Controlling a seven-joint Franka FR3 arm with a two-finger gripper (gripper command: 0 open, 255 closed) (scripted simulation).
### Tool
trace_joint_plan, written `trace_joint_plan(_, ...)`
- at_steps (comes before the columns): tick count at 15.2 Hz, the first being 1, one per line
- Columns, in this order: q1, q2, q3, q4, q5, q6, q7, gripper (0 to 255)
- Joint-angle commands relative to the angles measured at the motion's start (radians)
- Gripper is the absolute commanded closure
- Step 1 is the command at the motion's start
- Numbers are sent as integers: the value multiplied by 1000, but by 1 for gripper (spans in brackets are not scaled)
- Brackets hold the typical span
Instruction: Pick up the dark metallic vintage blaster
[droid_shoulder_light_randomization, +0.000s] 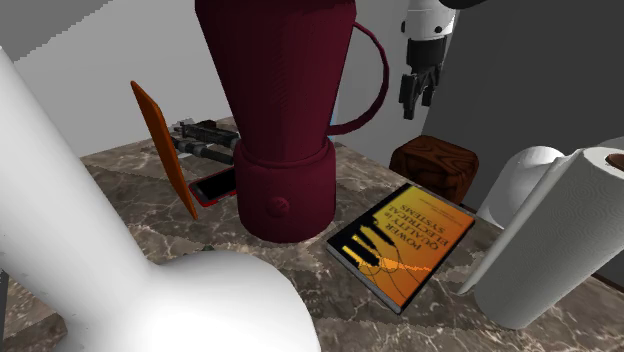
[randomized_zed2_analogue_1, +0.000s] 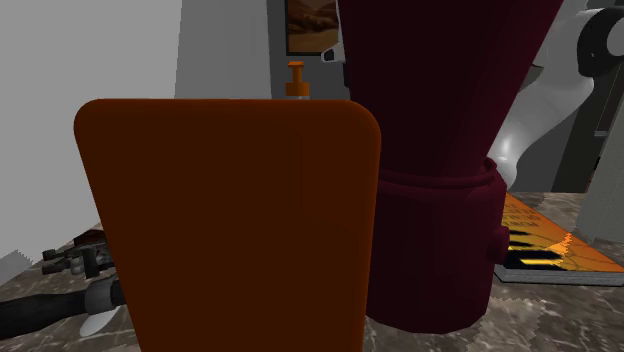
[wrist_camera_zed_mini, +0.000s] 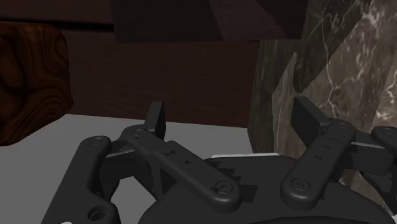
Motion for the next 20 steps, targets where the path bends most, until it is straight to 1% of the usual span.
trace_joint_plan(1, 0, 0, 0, 0, 0, 0, 0, 0)
trace_joint_plan(10, 70, 236, 85, 114, 148, 145, 77, 0)
trace_joint_plan(15, 103, 375, 129, 210, 210, 210, 110, 0)
trace_joint_plan(20, 131, 518, 171, 329, 257, 260, 141, 0)
